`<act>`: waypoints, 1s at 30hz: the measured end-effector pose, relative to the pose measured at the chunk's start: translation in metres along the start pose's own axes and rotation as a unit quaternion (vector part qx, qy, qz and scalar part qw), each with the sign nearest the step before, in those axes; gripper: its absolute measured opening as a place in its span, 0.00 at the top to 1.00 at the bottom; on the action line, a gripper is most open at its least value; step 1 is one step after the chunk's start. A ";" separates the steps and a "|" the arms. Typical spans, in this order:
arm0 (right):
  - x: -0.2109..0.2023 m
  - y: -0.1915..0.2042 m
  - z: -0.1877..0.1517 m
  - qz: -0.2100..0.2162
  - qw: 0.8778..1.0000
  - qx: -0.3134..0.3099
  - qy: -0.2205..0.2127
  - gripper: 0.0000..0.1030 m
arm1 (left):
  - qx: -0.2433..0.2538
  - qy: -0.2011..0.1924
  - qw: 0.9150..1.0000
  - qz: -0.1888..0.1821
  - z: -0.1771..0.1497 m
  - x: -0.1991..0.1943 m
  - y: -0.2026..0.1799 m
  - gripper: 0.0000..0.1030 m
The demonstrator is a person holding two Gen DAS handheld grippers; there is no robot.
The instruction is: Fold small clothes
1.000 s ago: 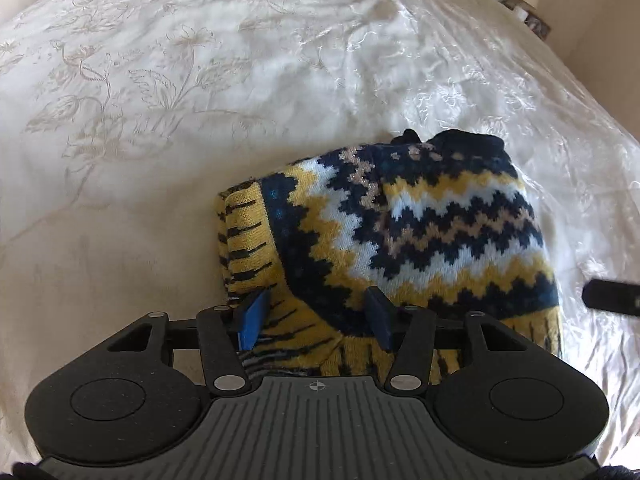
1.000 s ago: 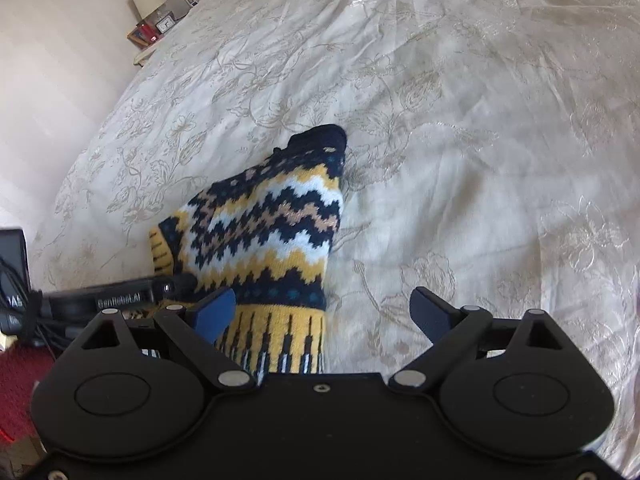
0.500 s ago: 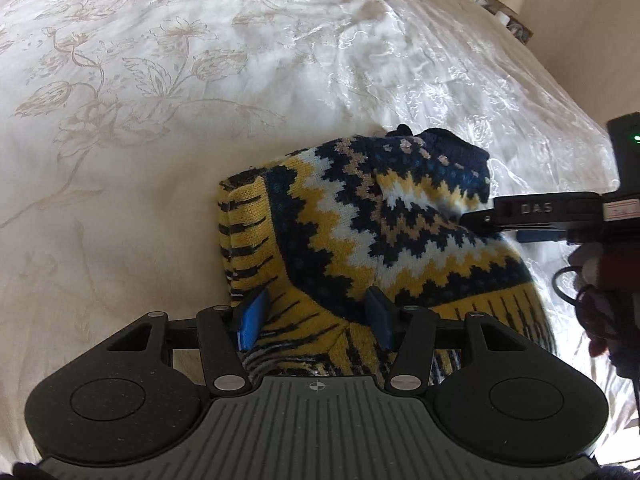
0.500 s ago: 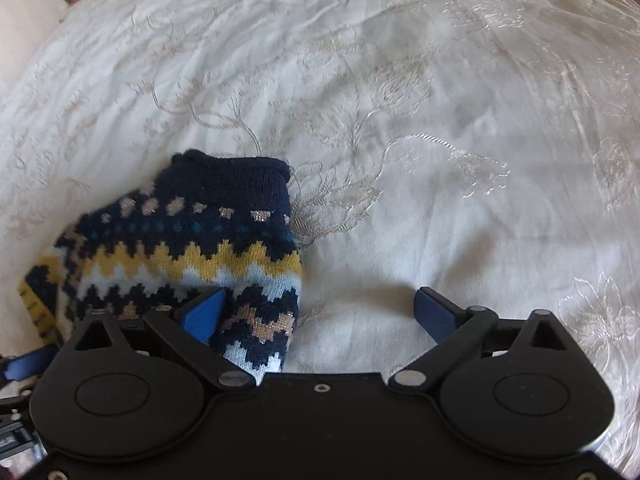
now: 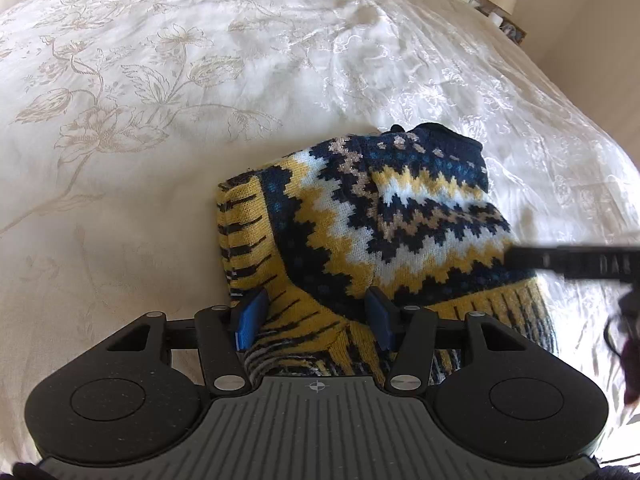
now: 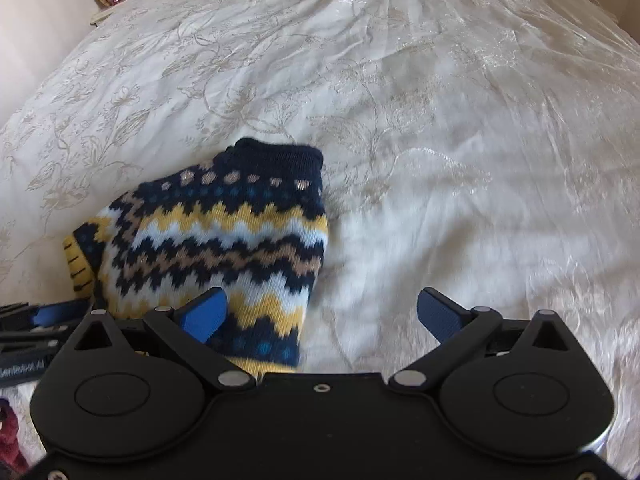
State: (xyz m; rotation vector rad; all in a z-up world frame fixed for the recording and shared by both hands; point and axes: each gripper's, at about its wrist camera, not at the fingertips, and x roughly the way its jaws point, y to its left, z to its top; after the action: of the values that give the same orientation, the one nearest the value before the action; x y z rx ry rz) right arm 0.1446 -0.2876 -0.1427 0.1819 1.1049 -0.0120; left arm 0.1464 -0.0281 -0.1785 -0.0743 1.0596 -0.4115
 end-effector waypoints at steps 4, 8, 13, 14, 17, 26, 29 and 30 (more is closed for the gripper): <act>0.019 -0.002 -0.018 -0.010 0.999 0.022 0.036 0.01 | 0.023 -0.006 1.000 0.010 -0.003 0.001 -0.006 0.49; 0.031 0.003 -0.016 -0.017 0.999 0.012 0.026 0.01 | 0.041 -0.015 0.999 0.025 -0.004 0.002 -0.010 0.46; 0.011 0.009 -0.017 -0.023 1.000 -0.016 -0.004 0.01 | 0.061 -0.020 0.997 0.046 -0.004 -0.011 -0.019 0.31; 0.004 0.008 -0.019 -0.021 1.000 -0.014 -0.009 0.01 | 0.063 -0.022 0.996 0.053 -0.006 -0.016 -0.021 0.27; -0.015 0.008 -0.027 -0.012 1.000 -0.014 -0.024 0.01 | 0.063 -0.032 0.996 0.061 -0.014 -0.035 -0.022 0.22; -0.080 0.009 -0.057 0.016 0.997 -0.014 -0.076 0.01 | 0.055 -0.064 0.988 0.131 -0.044 -0.099 -0.047 0.00; -0.098 0.009 -0.068 0.025 0.996 -0.009 -0.087 0.01 | 0.049 -0.064 0.988 0.131 -0.050 -0.115 -0.056 0.00; -0.103 0.009 -0.071 0.023 0.996 -0.008 -0.087 0.01 | 0.048 -0.062 0.988 0.131 -0.052 -0.120 -0.059 0.00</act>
State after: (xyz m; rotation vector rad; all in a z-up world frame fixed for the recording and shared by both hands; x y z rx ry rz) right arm 0.0362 -0.2760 -0.0802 0.1883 0.9258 0.0215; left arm 0.0345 -0.0321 -0.0894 0.1220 0.9108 -0.2161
